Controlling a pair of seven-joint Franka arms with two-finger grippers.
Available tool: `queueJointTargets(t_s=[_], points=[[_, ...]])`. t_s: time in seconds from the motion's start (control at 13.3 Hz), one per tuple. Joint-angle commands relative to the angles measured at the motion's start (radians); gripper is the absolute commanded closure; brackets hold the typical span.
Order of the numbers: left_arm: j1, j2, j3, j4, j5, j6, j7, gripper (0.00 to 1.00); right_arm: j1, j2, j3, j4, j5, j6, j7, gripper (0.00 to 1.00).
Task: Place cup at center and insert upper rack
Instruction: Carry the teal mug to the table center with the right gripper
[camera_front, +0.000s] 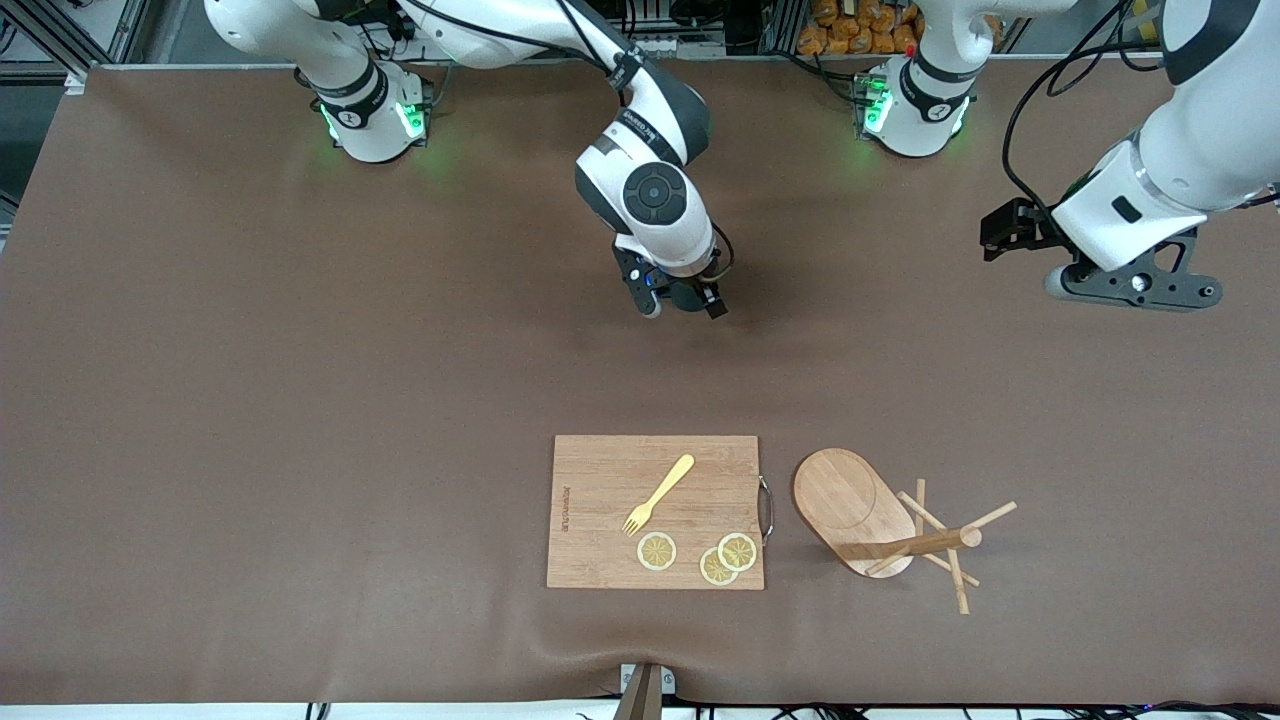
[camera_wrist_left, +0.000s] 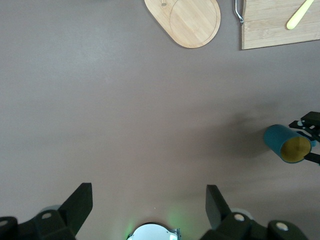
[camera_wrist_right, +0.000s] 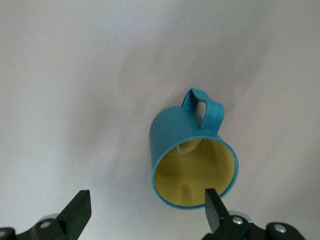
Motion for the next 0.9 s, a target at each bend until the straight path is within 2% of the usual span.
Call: queueJointTargets(t_s=[0.0, 0.45, 0.83], points=[[-0.006, -0.031, -0.005, -0.042, -0.036, 0.036, -0.026, 0.00, -0.052, -0.025, 0.007, 0.030, -0.014, -0.067, 0.007, 0.00], [-0.009, -0.026, -0.085, -0.094, -0.053, 0.131, -0.155, 0.00, -0.211, -0.148, 0.010, 0.030, -0.003, -0.252, -0.263, 0.00], [-0.009, -0.022, -0.189, -0.152, -0.052, 0.199, -0.273, 0.00, -0.371, -0.212, 0.008, 0.022, -0.005, -0.441, -0.562, 0.00]])
